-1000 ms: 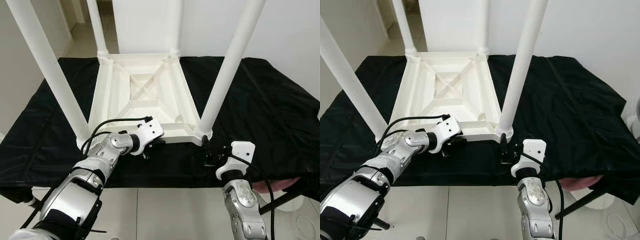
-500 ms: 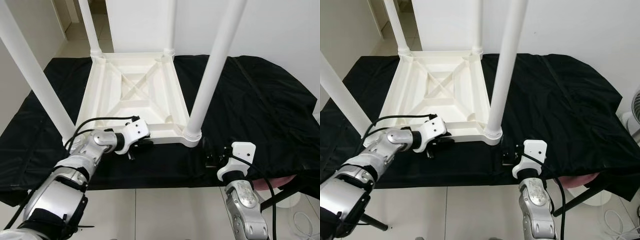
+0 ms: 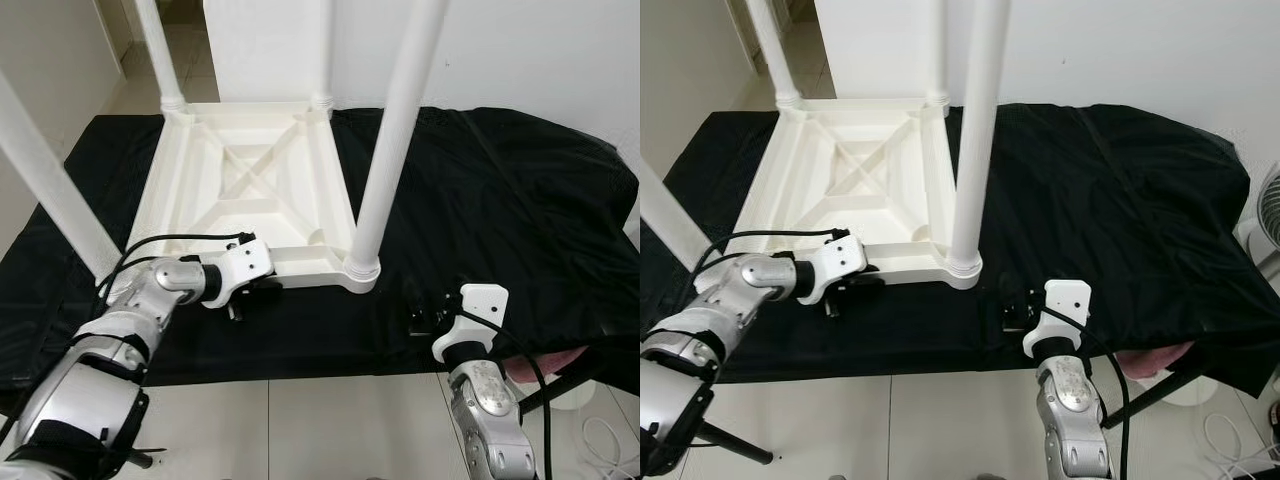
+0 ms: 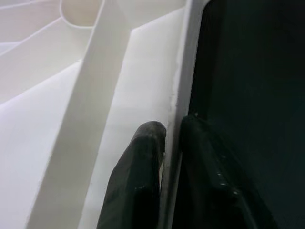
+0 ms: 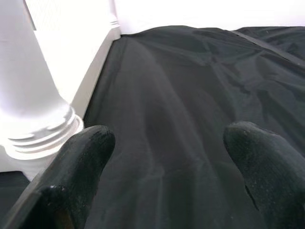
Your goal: Building children table
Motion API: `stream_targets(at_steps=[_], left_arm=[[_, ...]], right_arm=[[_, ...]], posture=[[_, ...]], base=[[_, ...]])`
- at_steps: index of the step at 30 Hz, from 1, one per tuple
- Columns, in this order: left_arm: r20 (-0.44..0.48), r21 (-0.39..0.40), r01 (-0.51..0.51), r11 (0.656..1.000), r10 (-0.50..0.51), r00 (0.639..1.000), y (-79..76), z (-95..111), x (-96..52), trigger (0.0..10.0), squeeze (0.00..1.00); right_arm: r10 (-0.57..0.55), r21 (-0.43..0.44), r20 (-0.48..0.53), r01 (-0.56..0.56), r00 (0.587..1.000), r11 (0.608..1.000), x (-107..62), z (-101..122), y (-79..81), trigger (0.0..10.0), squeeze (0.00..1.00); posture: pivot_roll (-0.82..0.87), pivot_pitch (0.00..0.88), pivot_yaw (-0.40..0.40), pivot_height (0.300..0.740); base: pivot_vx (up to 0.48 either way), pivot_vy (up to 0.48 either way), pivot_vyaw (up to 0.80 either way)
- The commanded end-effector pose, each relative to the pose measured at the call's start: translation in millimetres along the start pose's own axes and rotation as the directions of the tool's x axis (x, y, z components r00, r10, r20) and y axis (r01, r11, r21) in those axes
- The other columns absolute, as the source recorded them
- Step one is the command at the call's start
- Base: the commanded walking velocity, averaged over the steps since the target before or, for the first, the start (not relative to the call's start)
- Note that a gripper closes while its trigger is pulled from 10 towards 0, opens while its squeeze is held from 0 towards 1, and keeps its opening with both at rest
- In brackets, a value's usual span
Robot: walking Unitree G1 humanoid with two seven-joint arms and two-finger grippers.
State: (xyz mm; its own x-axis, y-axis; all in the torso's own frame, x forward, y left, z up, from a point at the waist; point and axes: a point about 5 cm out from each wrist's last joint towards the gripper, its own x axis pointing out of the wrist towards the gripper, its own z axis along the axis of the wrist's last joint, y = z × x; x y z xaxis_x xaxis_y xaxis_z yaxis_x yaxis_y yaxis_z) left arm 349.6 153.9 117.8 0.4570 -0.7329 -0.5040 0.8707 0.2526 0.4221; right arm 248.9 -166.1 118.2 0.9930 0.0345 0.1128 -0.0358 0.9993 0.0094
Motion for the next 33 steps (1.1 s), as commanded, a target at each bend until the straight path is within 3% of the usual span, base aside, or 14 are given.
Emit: stream_targets(at_steps=[1,6,7,8,9,16,17,18,23,24,26,28,31,33], left_arm=[[-0.07,-0.068,-0.118,0.991,0.114,0.991,7.9,-22.9,-23.9,0.0,0.0],[-0.077,-0.065,-0.129,0.989,0.124,0.989,8.8,-24.4,-26.1,0.0,0.0],[-0.067,-0.059,-0.12,0.991,0.116,0.991,7.0,-22.7,-23.0,0.8,0.0],[-0.067,-0.059,-0.12,0.991,0.116,0.991,7.0,-22.7,-23.0,0.8,0.0],[-0.064,-0.051,-0.115,0.992,0.112,0.992,5.1,-21.0,-19.0,10.0,0.0],[-0.038,-0.057,-0.077,0.995,0.075,0.996,2.8,-15.6,-12.9,10.0,0.0],[-0.028,-0.056,-0.079,0.995,0.077,0.997,3.9,-14.5,-13.9,10.0,0.7],[-0.021,-0.056,-0.08,0.995,0.079,0.997,4.7,-13.7,-14.6,10.0,1.0],[-0.022,-0.045,-0.11,0.993,0.109,0.994,8.3,-12.1,-15.8,10.0,1.0],[-0.017,-0.024,-0.12,0.992,0.12,0.993,8.6,-10.2,-15.4,10.0,0.0],[-0.017,-0.024,-0.12,0.992,0.12,0.993,8.6,-10.2,-15.4,10.0,0.0],[0.062,0.046,-0.124,0.991,0.121,0.991,5.4,3.5,-15.0,10.0,0.0],[0.144,0.056,-0.13,0.99,0.121,0.982,0.3,18.0,-15.8,10.0,0.0],[0.144,0.056,-0.13,0.99,0.121,0.982,0.3,18.0,-15.8,10.0,0.0]], right_arm=[[0.016,-0.004,-0.012,-0.016,1.0,1.0,-0.5,-0.5,1.7,10.0,0.0],[0.019,-0.007,-0.015,-0.019,1.0,1.0,0.8,-1.1,0.8,10.0,0.0],[0.023,-0.007,-0.015,-0.024,1.0,1.0,1.5,-1.2,1.5,10.0,0.0],[0.023,-0.007,-0.015,-0.024,1.0,1.0,1.5,-1.2,1.5,10.0,0.0],[0.029,-0.006,-0.015,-0.029,0.999,1.0,2.1,-1.2,2.5,10.0,0.0],[0.039,-0.005,-0.017,-0.039,0.999,0.999,2.1,-1.4,4.1,10.0,0.0],[0.039,-0.005,-0.017,-0.039,0.999,0.999,1.8,-1.5,4.3,10.0,0.0],[0.039,-0.005,-0.018,-0.039,0.999,0.999,1.7,-1.6,4.3,10.0,0.0],[0.04,-0.005,-0.019,-0.04,0.999,0.999,0.9,-2.0,4.4,10.0,0.0],[0.044,-0.004,-0.019,-0.044,0.999,0.999,0.4,-2.1,4.7,10.0,0.0],[0.044,-0.004,-0.019,-0.044,0.999,0.999,0.4,-2.1,4.7,10.0,0.0],[0.08,-0.017,-0.025,-0.08,0.997,0.997,-0.3,-3.0,7.8,10.0,0.0],[0.12,-0.038,-0.038,-0.121,0.992,0.992,-0.7,-4.6,10.9,10.0,0.0],[0.12,-0.038,-0.038,-0.121,0.992,0.992,-0.7,-4.6,10.9,10.0,0.0]], posture=[[-0.12,0.025,0.032,0.74],[-0.11,0.025,0.029,0.74],[-0.11,0.024,0.027,0.74],[-0.11,0.024,0.027,0.74],[-0.11,0.024,0.027,0.74],[-0.11,0.022,0.029,0.74],[-0.11,0.022,0.029,0.74],[-0.11,0.022,0.029,0.74],[-0.11,0.022,0.03,0.74],[-0.11,0.021,0.03,0.74],[-0.11,0.021,0.03,0.74],[-0.11,0.017,0.024,0.74],[-0.11,0.017,0.024,0.74],[-0.11,0.017,0.024,0.74]], base=[[0.0,0.0,0.0],[0.0,0.0,0.0],[0.0,0.0,0.0],[0.0,0.0,0.0],[0.0,0.0,0.0],[0.0,0.0,0.0],[0.0,0.0,0.0],[0.0,0.0,0.0],[0.0,0.0,0.0],[0.0,0.0,0.0],[0.0,0.0,0.0],[0.0,0.0,0.0],[0.0,0.0,0.0],[0.0,0.0,0.0]])
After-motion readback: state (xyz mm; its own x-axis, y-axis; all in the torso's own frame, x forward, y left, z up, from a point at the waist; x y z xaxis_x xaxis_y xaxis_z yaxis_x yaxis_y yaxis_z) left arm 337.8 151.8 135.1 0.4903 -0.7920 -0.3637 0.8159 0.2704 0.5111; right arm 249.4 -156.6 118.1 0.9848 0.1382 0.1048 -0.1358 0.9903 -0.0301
